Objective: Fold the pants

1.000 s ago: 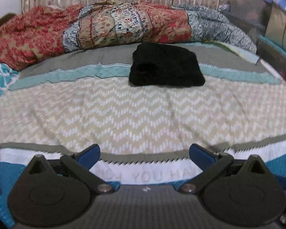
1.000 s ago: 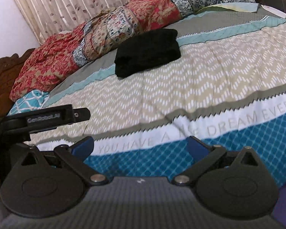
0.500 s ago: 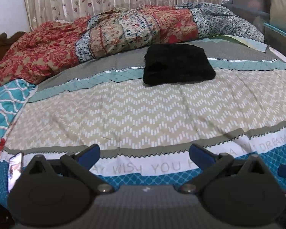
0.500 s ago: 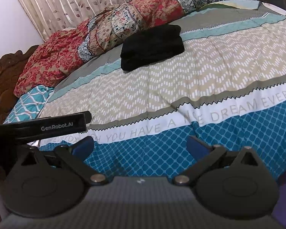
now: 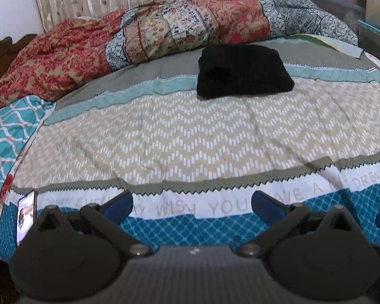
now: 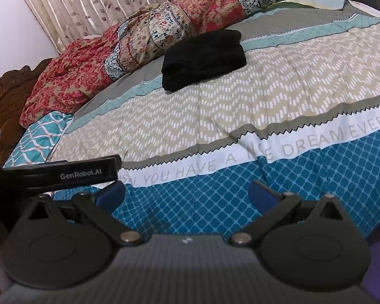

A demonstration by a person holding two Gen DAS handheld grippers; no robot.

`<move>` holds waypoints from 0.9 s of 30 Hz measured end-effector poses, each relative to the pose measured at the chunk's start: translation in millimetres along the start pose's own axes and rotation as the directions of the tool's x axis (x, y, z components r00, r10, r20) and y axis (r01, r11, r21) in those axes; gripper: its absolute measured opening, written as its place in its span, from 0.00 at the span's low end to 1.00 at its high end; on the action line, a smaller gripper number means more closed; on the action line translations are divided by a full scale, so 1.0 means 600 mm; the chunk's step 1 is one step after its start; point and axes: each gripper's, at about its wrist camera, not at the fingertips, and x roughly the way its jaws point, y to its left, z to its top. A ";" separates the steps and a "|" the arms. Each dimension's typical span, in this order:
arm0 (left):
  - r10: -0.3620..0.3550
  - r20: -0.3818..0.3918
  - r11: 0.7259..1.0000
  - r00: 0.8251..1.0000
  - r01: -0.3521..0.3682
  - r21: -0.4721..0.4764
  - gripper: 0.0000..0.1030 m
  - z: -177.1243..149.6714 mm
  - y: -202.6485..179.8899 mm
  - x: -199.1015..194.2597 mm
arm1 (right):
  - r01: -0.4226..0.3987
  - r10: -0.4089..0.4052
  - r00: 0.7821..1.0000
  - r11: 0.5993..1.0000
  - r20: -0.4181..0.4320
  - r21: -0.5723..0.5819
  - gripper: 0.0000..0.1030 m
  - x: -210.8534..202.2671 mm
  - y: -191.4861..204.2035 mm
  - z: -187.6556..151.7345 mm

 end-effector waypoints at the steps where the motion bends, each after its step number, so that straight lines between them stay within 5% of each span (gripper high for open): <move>1: 0.002 -0.002 1.000 1.000 -0.002 0.000 1.00 -0.002 0.001 0.001 | 0.001 -0.001 1.000 1.000 -0.001 -0.001 1.00 0.000 0.000 0.000; 15: 0.059 0.007 0.998 0.998 -0.059 0.002 1.00 -0.003 0.009 -0.002 | 0.013 -0.012 1.000 1.000 -0.014 0.017 1.00 0.001 -0.007 0.000; 27: 0.040 0.022 0.998 0.999 -0.039 -0.048 1.00 -0.001 0.023 -0.005 | 0.019 -0.019 1.000 0.999 -0.017 0.027 1.00 0.003 -0.010 0.001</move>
